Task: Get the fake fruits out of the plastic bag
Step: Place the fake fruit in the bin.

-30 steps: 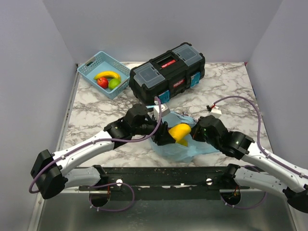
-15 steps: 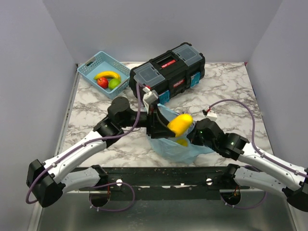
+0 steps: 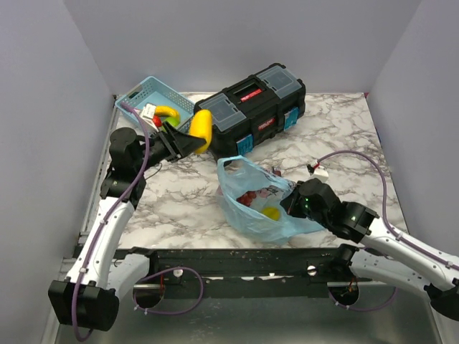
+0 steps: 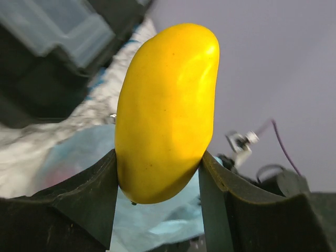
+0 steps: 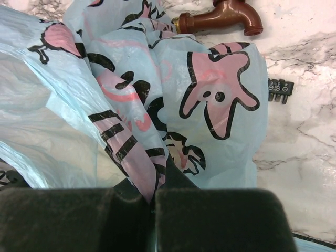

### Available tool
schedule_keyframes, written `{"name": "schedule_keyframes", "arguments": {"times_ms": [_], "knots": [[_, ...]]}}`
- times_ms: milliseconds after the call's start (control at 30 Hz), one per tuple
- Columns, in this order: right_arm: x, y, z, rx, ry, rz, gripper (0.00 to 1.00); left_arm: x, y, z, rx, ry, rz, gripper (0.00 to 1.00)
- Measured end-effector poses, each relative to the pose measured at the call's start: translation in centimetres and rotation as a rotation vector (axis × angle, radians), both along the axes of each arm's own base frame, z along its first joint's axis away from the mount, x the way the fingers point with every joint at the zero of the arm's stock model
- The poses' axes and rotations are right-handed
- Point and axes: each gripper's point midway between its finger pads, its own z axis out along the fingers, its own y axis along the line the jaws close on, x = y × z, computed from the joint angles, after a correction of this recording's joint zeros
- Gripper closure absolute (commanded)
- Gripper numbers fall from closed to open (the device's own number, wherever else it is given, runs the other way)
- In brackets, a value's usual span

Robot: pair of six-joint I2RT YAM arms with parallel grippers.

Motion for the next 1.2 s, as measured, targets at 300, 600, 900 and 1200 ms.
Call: {"name": "schedule_keyframes", "arguments": {"times_ms": [300, 600, 900, 1200], "knots": [[-0.1, -0.5, 0.9, 0.025, -0.032, -0.011, 0.99, 8.5, 7.9, -8.1, -0.009, 0.36, 0.482, 1.0], [-0.1, -0.6, 0.9, 0.022, -0.031, -0.013, 0.99, 14.6, 12.6, -11.4, -0.049, 0.528, 0.803, 1.0], [-0.3, -0.8, 0.8, 0.013, -0.023, -0.013, 0.99, 22.2, 14.4, -13.6, -0.018, 0.575, 0.911, 1.0], [-0.5, -0.5, 1.0, 0.038, -0.008, -0.012, 0.99, 30.3, 15.1, -15.1, 0.066, 0.561, 0.933, 0.91]]}}
